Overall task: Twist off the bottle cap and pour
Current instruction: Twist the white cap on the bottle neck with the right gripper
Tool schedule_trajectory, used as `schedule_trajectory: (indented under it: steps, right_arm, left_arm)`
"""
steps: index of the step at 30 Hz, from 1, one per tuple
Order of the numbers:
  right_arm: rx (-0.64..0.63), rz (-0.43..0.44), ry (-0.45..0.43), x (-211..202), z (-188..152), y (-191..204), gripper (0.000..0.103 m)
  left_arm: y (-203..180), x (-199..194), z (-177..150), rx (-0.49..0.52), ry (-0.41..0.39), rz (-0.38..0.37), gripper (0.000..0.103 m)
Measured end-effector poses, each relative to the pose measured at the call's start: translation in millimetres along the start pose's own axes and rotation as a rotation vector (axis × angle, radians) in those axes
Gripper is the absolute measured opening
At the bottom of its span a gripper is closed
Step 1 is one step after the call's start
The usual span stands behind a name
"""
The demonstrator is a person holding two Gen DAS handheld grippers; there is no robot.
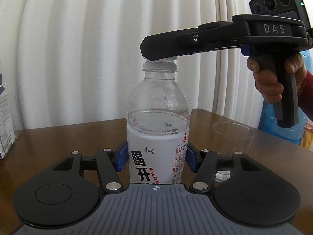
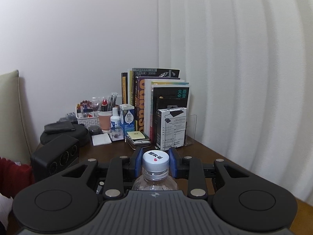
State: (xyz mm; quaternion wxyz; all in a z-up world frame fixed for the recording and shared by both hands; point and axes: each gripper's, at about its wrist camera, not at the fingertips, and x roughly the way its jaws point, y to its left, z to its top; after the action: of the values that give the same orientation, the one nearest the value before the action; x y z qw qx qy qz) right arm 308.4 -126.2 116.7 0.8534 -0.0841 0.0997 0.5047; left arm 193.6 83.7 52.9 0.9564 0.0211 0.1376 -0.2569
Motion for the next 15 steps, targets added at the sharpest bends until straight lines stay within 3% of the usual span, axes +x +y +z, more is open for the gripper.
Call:
schedule_trajectory:
  steps: [8,11,15]
  right_arm:
    - [-0.004,-0.038,0.017,5.7,-6.1,5.9,0.035]
    - [0.016,-0.050,-0.003,3.5,-7.0,5.0,0.048]
    - [0.035,-0.103,-0.020,0.7,-8.0,13.2,0.054]
  left_arm:
    - [2.5,3.4,2.4,-0.001,0.002,-0.001,0.058]
    - [0.0,0.2,0.4,-0.003,0.000,0.001,0.058]
    - [1.0,0.6,0.2,-0.004,0.001,0.001,0.058]
